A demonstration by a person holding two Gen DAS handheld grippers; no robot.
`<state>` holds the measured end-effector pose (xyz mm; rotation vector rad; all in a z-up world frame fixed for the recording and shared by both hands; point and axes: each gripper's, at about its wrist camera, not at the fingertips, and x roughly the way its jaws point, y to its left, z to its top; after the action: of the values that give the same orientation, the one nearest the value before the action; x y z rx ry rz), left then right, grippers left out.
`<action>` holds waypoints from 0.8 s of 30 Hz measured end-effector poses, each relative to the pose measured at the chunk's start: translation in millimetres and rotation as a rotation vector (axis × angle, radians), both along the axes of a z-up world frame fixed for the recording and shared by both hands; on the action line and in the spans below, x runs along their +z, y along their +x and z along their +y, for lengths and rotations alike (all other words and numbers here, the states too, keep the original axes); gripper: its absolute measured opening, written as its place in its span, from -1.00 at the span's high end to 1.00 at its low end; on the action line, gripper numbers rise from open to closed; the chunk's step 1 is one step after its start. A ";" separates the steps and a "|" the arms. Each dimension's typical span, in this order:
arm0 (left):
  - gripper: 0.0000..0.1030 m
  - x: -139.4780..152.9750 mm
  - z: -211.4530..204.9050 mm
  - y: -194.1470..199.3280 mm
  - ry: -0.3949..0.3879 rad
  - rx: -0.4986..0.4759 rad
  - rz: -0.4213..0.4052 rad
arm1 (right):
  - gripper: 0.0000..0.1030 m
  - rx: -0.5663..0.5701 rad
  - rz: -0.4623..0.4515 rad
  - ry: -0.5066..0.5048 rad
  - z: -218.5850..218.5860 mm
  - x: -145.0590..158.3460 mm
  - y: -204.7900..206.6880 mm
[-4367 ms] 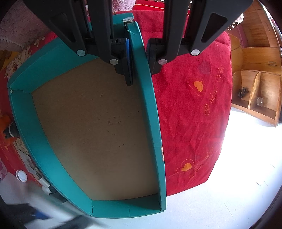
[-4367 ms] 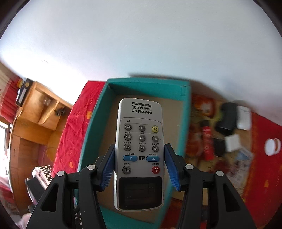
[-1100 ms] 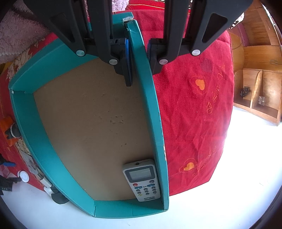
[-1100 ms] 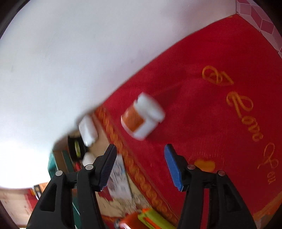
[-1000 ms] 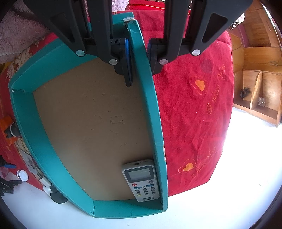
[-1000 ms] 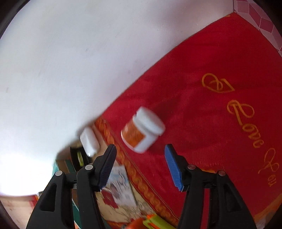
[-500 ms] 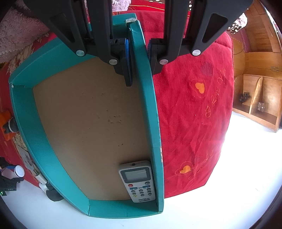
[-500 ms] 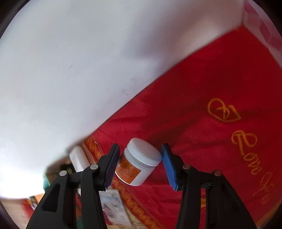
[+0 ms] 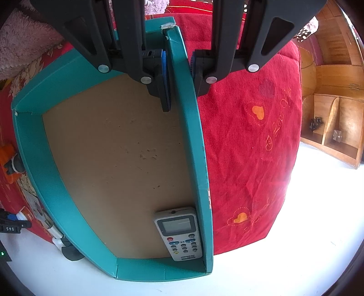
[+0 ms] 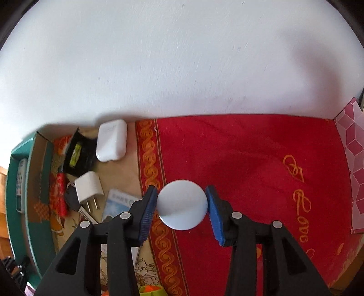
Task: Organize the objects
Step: 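Move the right gripper over the white jar with orange label, then close the right gripper on the white jar lid and lift it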
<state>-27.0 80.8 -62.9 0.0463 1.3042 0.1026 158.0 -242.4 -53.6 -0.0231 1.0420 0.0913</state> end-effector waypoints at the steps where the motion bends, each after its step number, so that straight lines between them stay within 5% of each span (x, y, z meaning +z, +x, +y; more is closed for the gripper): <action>1: 0.78 0.2 -0.6 -0.6 0.000 0.000 -0.001 | 0.11 0.000 0.006 0.001 -1.6 -2.4 -3.2; 15: 0.78 1.8 0.4 -7.0 -0.007 0.000 -0.015 | 0.03 -0.005 0.042 -0.054 2.4 -0.6 -9.8; 17: 0.78 1.7 0.9 -7.0 -0.007 0.001 -0.016 | 0.18 -0.018 0.044 -0.029 -5.0 0.3 -8.0; 24: 0.78 1.5 2.0 -6.9 -0.007 0.000 -0.016 | 0.19 -0.034 0.025 -0.018 -18.5 7.5 -14.0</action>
<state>-33.9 82.8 -61.4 0.0392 1.2886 0.0978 144.0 -260.9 -46.1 -0.0202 1.0677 0.0515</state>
